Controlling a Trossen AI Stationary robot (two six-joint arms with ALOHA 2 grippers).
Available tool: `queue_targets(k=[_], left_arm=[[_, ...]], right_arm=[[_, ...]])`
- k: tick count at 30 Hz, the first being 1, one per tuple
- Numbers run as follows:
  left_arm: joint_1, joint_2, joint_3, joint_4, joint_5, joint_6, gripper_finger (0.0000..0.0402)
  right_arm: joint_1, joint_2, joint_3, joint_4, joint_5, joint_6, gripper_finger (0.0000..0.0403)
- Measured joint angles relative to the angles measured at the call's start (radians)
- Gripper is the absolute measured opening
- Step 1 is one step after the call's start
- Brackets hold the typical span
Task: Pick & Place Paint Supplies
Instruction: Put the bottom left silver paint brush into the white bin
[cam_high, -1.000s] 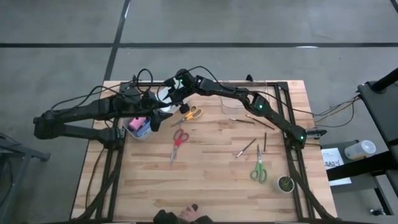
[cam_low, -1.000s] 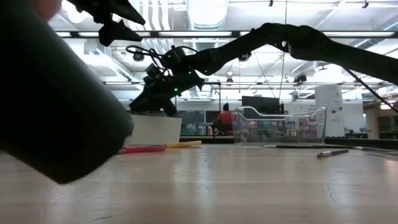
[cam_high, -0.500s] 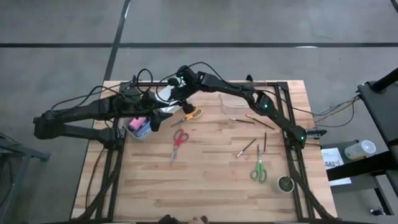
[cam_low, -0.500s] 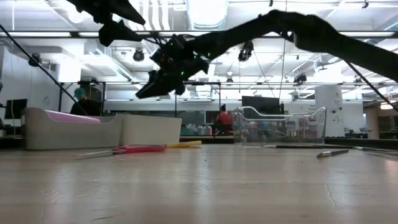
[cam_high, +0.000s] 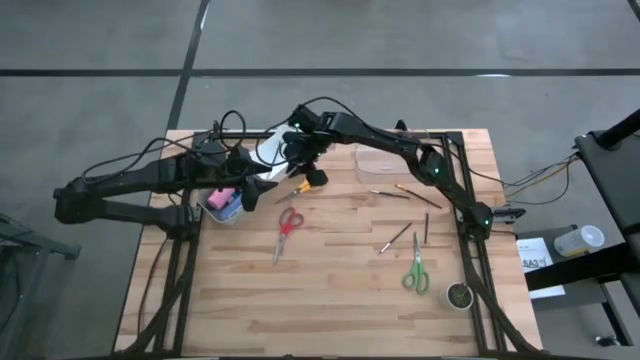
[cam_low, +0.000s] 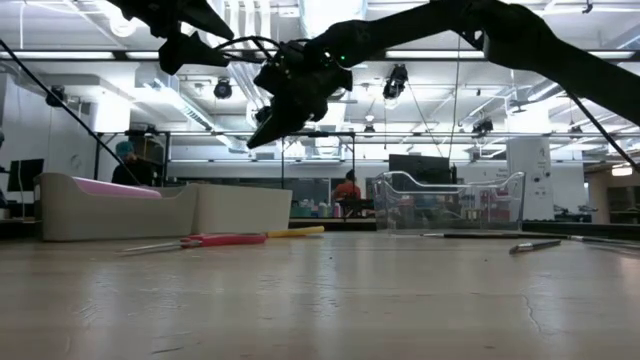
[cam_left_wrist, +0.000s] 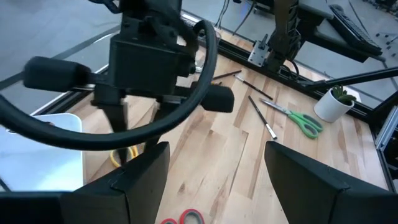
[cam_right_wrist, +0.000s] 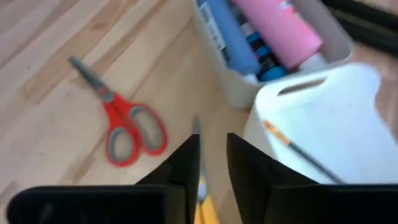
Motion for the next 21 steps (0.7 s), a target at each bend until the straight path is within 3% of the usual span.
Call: queue_targets(k=[4,11,21], left_arm=[[0.000,0.000,0.000,0.000,0.000,0.000,0.0271],[0.000,0.000,0.000,0.000,0.000,0.000,0.0271],[0.000,0.000,0.000,0.000,0.000,0.000,0.0271]], right_arm=[[-0.008,0.000,-0.001,-0.037,-0.024,0.032,0.0049],[-0.011,-0.008,-0.002,-0.074,-0.049,0.042,0.0046],[-0.012,-0.053,-0.002,-0.089,0.017,0.134,0.0046]])
